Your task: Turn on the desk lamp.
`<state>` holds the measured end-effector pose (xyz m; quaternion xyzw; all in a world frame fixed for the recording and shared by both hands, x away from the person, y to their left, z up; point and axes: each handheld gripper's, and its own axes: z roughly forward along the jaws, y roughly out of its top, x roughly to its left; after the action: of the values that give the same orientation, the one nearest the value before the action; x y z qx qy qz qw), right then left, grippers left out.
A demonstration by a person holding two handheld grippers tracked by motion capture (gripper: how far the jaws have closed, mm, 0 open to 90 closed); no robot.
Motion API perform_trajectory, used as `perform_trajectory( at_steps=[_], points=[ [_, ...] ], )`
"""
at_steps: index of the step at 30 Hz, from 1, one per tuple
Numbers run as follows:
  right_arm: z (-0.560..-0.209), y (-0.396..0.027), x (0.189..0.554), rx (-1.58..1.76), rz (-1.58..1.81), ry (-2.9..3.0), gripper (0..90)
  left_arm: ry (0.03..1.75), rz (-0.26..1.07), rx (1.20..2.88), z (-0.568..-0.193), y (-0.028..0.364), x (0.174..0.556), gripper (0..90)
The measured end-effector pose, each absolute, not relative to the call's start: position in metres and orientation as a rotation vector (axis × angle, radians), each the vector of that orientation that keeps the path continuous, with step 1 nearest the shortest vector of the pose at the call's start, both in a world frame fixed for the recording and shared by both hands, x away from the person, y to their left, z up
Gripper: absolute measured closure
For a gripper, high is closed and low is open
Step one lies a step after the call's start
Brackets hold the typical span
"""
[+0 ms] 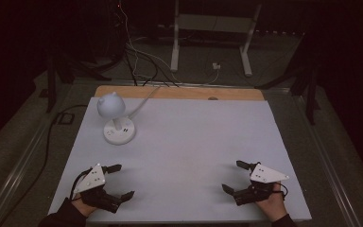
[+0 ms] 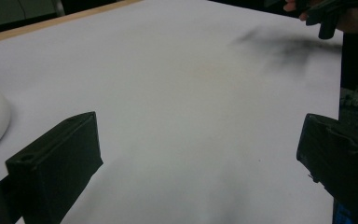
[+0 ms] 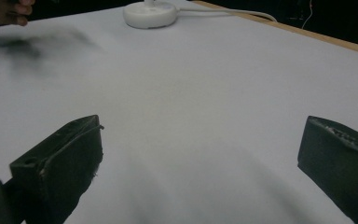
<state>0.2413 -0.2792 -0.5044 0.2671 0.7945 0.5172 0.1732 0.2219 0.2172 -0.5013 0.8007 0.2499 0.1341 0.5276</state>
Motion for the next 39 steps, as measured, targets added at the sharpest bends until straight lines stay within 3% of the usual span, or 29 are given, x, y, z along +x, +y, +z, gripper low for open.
perform_trajectory(
  at_steps=[39],
  points=[
    [-0.5015,-0.2746,0.2403,0.701,1.424,2.278,0.0,0.532,0.247,1.968,-0.5032,0.2099,0.2205,0.3]
  ],
)
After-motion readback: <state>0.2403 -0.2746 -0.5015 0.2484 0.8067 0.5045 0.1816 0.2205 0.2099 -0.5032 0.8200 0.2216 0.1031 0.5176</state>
